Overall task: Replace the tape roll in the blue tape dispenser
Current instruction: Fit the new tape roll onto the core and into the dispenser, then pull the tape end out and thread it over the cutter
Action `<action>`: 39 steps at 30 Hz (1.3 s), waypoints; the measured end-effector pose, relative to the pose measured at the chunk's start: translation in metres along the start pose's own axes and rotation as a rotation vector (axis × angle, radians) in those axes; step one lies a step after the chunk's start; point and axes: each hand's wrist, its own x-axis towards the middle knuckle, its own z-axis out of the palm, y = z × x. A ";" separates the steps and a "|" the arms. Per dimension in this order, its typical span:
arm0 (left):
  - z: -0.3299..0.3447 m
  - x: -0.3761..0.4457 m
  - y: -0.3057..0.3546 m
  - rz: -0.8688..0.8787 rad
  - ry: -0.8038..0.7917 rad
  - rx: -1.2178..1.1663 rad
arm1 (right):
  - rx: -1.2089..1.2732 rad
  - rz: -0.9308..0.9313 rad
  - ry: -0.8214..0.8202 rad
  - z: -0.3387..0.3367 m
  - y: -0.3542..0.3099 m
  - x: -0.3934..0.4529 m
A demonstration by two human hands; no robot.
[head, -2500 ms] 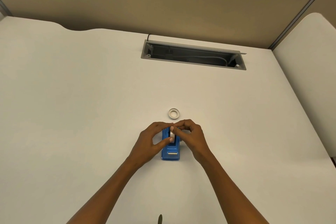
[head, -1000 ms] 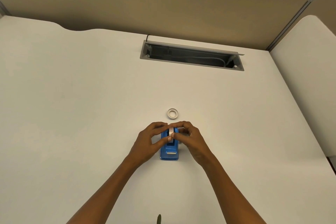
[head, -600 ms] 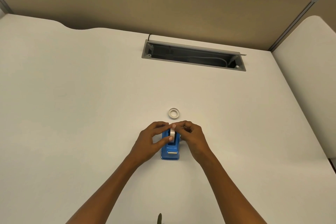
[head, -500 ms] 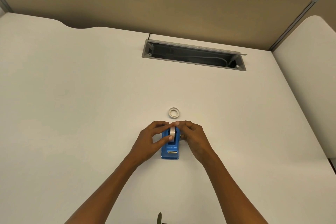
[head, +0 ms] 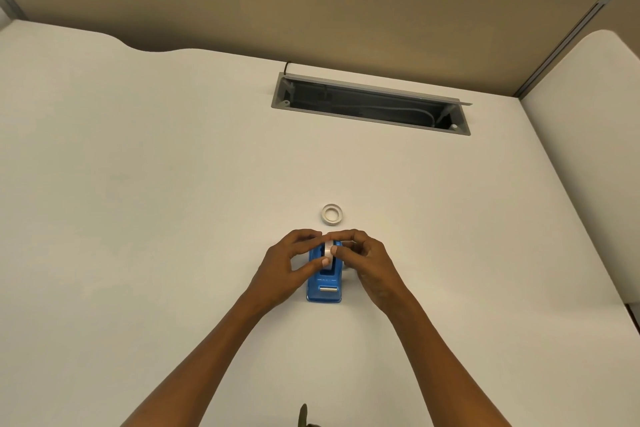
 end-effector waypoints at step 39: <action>-0.002 0.002 -0.007 0.046 -0.026 -0.008 | -0.580 -0.134 -0.053 -0.007 -0.058 0.003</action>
